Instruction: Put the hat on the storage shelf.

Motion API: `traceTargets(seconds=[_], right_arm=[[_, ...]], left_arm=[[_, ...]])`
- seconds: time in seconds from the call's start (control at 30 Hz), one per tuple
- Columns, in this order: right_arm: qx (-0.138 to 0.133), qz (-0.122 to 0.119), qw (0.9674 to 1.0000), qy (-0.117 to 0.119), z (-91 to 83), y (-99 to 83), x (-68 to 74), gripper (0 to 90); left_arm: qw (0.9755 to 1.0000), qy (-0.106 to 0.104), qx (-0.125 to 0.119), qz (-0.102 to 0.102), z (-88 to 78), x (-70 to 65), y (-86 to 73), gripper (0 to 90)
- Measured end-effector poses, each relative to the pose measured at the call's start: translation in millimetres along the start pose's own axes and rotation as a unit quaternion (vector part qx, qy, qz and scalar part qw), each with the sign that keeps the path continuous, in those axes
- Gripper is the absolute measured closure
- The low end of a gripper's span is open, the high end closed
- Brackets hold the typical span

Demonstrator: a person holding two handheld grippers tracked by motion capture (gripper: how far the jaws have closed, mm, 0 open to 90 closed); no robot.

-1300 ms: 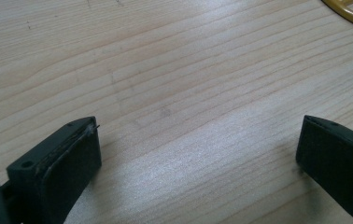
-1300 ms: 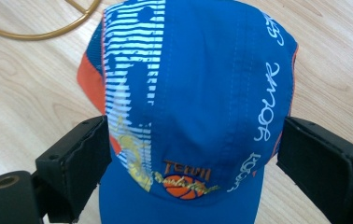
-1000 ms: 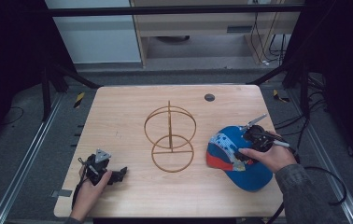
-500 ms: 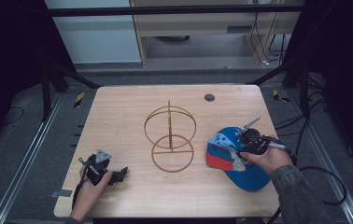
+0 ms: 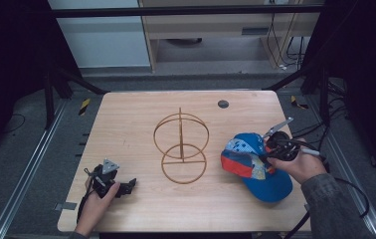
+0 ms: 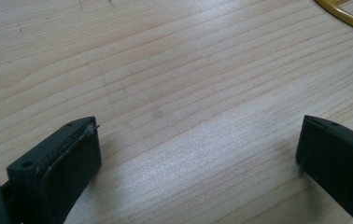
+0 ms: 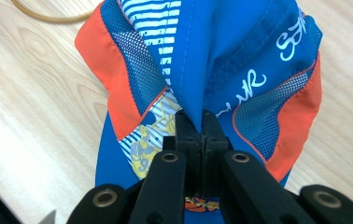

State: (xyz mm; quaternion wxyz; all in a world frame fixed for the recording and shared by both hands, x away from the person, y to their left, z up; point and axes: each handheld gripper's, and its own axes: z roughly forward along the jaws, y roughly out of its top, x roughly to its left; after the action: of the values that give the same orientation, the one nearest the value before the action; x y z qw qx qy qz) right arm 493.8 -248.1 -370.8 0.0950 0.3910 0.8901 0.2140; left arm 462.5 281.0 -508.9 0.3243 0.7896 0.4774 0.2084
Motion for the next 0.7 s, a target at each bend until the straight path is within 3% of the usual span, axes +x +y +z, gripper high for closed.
traceTargets(seconds=[0.17, 0.43, 0.7], right_arm=[[-0.016, -0.008, 0.9998, -0.005, -26.5, 11.5, -1.5, 89.4], [-0.062, -0.019, 0.9977, -0.019, -77.9, 37.8, -1.4, 89.4], [-0.091, -0.035, 0.9949, -0.024, -110.8, 64.8, 4.5, 89.5]], left_arm=[[1.0000, 0.000, 0.000, 0.000, 0.0, 0.0, 0.0, 0.0], [1.0000, 0.000, -0.001, -0.001, 0.1, -0.2, 0.0, 0.0], [1.0000, 0.000, -0.003, -0.001, 0.3, -0.3, 0.0, 0.0]])
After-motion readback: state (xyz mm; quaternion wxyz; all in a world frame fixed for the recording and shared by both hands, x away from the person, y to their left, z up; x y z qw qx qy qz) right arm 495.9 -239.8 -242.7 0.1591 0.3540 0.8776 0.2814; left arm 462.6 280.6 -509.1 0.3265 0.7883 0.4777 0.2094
